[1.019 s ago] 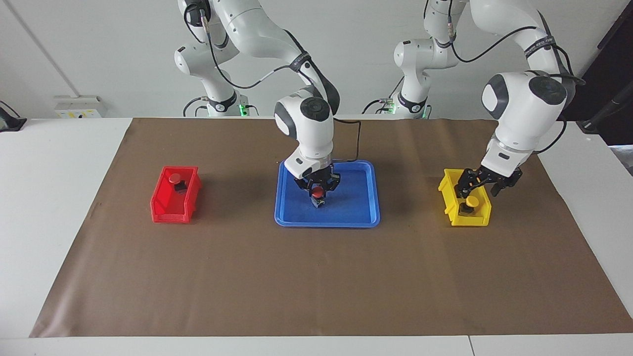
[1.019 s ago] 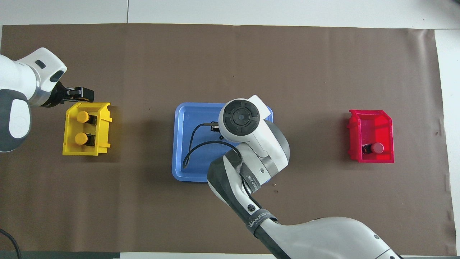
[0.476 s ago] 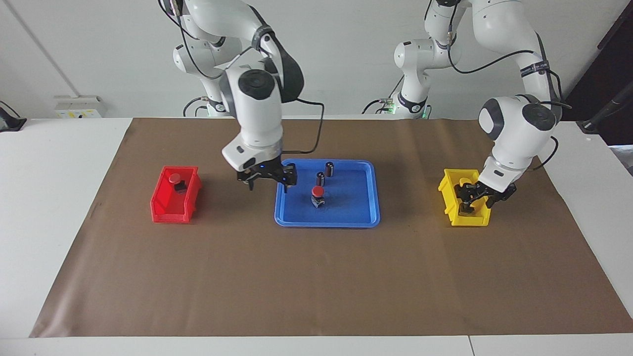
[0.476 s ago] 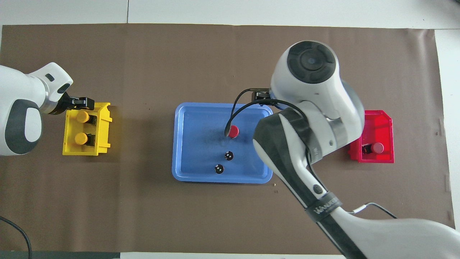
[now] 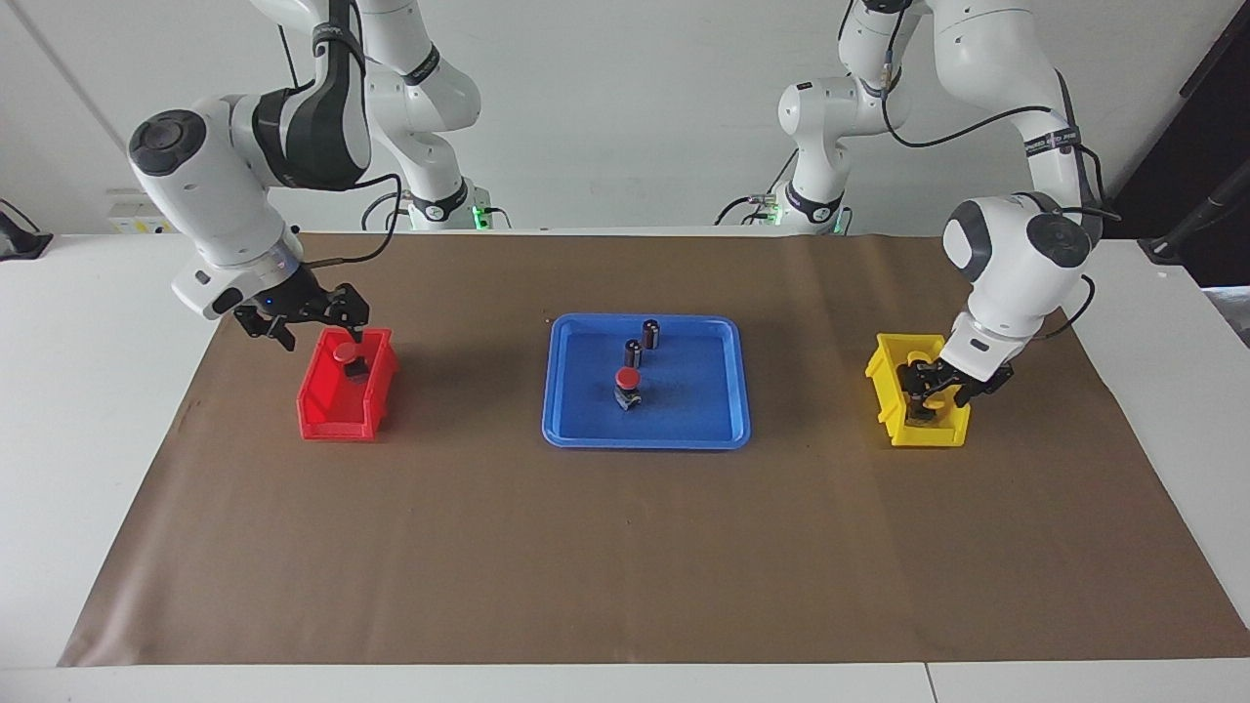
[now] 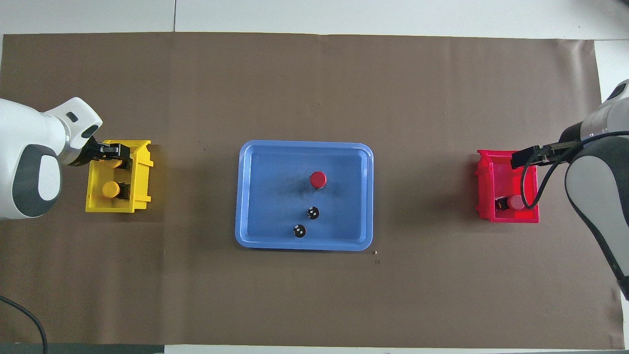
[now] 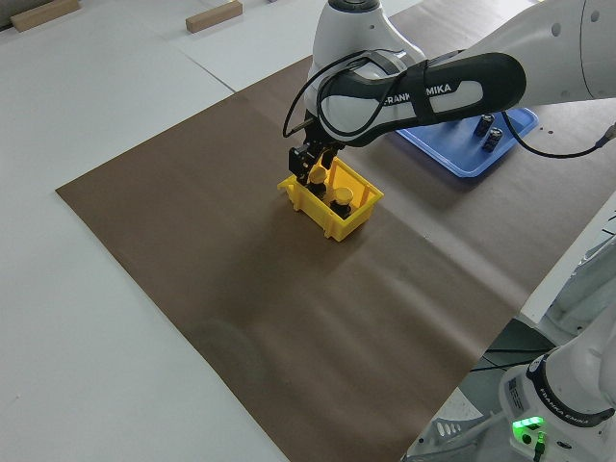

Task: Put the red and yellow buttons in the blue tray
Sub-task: 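Return the right gripper to the red holder while the left gripper grasps a yellow button, then place the yellow button in the blue tray with the left gripper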

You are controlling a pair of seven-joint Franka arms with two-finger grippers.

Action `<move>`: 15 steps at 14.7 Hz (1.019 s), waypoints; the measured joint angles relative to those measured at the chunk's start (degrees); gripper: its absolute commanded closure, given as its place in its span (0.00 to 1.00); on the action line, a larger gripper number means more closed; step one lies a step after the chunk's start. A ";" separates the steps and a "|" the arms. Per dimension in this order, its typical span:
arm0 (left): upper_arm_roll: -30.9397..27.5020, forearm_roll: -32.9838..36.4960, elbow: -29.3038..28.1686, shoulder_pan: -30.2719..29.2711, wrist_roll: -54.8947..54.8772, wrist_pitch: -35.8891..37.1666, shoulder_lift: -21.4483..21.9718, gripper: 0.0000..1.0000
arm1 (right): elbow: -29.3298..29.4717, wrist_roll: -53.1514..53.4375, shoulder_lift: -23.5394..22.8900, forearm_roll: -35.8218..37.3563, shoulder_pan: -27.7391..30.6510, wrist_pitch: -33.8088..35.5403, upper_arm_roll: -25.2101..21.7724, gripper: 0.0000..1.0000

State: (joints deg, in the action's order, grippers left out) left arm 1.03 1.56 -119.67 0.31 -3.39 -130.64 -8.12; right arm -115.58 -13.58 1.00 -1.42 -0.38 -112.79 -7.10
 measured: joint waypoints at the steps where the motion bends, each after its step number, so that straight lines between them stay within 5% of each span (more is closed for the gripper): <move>1: 0.00 0.00 -0.44 -0.02 0.00 -0.26 0.08 0.58 | -3.67 -1.12 0.85 -0.01 0.83 -3.81 0.01 0.12; 2: 0.00 0.00 -0.74 -0.03 0.00 -0.48 0.16 0.89 | -6.91 -1.51 1.57 -0.01 0.99 -7.07 0.03 0.15; 3: 0.00 0.00 -0.83 -0.03 0.01 -0.57 0.21 0.96 | -9.39 -1.51 2.10 -0.01 0.95 -9.32 0.21 0.17; 7: -0.05 0.00 1.18 -0.09 -1.60 1.09 0.53 0.97 | -14.14 -1.51 2.93 -0.02 1.04 -13.63 0.69 0.21; 11: 0.54 0.00 16.62 1.66 0.31 21.32 0.55 0.98 | -18.42 -1.51 3.23 -0.02 1.73 -17.91 0.53 0.24; 15: 1.45 0.00 19.47 16.37 24.63 23.02 -0.41 0.98 | -20.56 -1.51 3.60 -0.02 1.76 -18.86 0.54 0.29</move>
State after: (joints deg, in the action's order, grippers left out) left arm 2.48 1.55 -100.20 16.68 21.24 -107.61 -8.52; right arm -136.14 -15.09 4.60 -1.43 1.39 -131.64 -6.57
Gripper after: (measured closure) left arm 0.595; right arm 0.247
